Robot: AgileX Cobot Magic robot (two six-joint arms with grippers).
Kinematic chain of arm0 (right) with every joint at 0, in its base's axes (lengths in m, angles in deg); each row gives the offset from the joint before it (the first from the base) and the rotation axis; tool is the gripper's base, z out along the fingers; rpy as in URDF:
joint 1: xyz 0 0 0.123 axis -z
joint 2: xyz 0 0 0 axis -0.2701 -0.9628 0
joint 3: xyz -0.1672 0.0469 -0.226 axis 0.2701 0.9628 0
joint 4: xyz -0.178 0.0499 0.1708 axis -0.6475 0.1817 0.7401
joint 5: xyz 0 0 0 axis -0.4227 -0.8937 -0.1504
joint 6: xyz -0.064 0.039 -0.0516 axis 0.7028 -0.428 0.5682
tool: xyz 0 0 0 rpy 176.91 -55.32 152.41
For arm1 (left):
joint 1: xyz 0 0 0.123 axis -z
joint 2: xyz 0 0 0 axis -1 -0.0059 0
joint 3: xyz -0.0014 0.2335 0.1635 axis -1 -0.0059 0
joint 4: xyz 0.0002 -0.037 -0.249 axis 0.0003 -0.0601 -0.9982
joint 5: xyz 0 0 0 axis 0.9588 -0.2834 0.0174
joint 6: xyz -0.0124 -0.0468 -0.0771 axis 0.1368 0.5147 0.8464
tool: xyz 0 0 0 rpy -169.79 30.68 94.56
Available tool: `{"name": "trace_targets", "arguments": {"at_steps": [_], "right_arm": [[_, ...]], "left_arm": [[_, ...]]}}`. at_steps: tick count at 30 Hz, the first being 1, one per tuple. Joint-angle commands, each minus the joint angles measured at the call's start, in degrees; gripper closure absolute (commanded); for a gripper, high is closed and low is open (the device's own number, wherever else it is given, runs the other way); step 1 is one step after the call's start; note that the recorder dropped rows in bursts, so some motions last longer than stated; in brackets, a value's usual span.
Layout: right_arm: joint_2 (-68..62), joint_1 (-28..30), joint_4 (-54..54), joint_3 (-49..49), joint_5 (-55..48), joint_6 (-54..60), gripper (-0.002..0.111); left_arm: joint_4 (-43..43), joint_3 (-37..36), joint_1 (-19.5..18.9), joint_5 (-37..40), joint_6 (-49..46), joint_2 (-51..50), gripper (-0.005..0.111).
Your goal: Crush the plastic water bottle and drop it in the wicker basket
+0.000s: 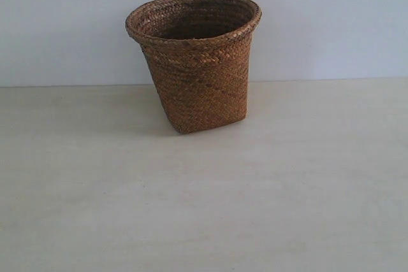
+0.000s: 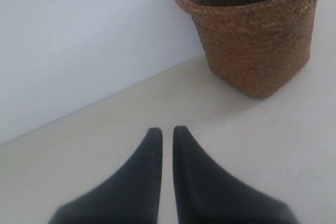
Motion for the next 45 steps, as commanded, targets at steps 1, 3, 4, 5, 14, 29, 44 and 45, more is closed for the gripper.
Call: {"name": "trace_targets", "arguments": {"at_steps": [1, 3, 4, 5, 14, 29, 44, 45], "right_arm": [[7.65, 0.26, 1.80, 6.28, 7.92, 0.36, 0.108], [13.05, 0.26, 2.30, 10.03, 12.45, 0.36, 0.108], [16.43, 0.26, 2.42, 12.20, 14.33, -0.15, 0.108], [17.78, 0.26, 2.86, 13.10, 14.60, -0.52, 0.108], [30.42, 0.26, 4.69, 14.10, 5.12, -5.70, 0.108], [36.47, 0.26, 4.94, 27.63, 11.11, -1.81, 0.108], [36.47, 0.26, 4.93, 37.26, 19.67, -1.93, 0.108], [36.47, 0.26, 4.93, 37.26, 19.67, -1.93, 0.108]], "left_arm": [[-0.21, -4.71, -0.09, -4.05, 2.60, 8.18, 0.102], [-0.21, -7.97, -0.09, -5.81, 3.96, 12.78, 0.102], [-0.21, -10.05, -0.09, -5.95, 5.18, 15.24, 0.102], [-0.66, -10.92, -0.09, -5.95, 5.76, 16.50, 0.102], [-1.02, -14.53, -0.09, -5.48, 7.19, 28.69, 0.102], [-4.11, -32.61, -0.09, -19.75, 15.04, 42.74, 0.102], [-4.11, -44.48, -0.09, -29.37, 16.32, 42.74, 0.102], [-4.11, -44.60, -0.09, -29.24, 16.32, 42.74, 0.102]]}}
